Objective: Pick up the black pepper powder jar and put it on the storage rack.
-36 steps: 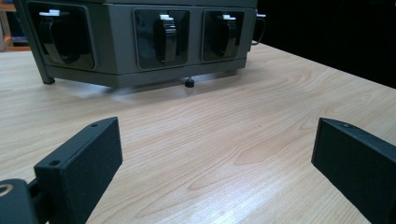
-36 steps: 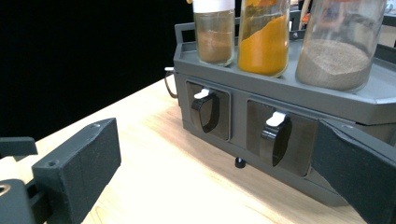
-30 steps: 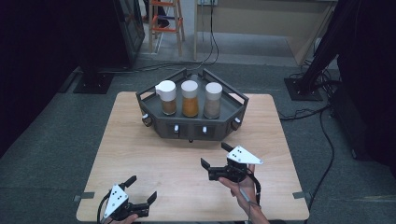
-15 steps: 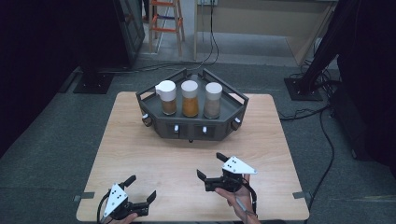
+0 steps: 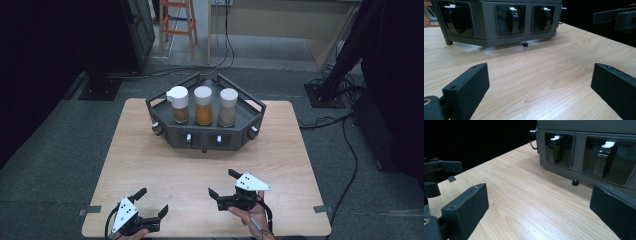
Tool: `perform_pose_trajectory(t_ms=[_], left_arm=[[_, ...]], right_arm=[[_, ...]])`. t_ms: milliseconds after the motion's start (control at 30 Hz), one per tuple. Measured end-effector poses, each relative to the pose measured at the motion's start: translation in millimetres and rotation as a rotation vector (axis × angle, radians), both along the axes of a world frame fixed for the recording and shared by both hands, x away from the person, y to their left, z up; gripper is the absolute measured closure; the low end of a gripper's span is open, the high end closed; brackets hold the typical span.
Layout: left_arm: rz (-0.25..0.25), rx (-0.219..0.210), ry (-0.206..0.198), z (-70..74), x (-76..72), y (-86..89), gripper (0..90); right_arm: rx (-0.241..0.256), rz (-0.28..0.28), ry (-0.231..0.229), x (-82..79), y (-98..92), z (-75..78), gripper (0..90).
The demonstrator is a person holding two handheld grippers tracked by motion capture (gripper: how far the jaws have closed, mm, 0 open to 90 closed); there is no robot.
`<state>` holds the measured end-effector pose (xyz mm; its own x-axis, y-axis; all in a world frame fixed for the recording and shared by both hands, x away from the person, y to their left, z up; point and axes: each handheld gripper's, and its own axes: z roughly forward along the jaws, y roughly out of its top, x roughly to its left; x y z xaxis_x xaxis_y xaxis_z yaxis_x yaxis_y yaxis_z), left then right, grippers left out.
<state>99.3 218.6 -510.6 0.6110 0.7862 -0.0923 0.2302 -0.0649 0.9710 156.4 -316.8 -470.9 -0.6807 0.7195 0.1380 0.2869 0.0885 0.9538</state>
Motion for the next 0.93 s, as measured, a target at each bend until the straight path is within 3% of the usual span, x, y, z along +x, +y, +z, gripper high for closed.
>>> perform_pose_trajectory(t_ms=[200, 933], left_arm=[[-0.01, -0.001, -0.017, 2.0, -2.3, 0.1, 1.7], [0.0, -0.018, -0.006, 2.2, 0.5, 1.0, 1.7]], right_arm=[[-0.008, -0.002, -0.004, -1.7, 1.3, -0.1, 1.8], [0.012, -0.015, -0.003, -3.1, -4.6, -1.8, 1.9]])
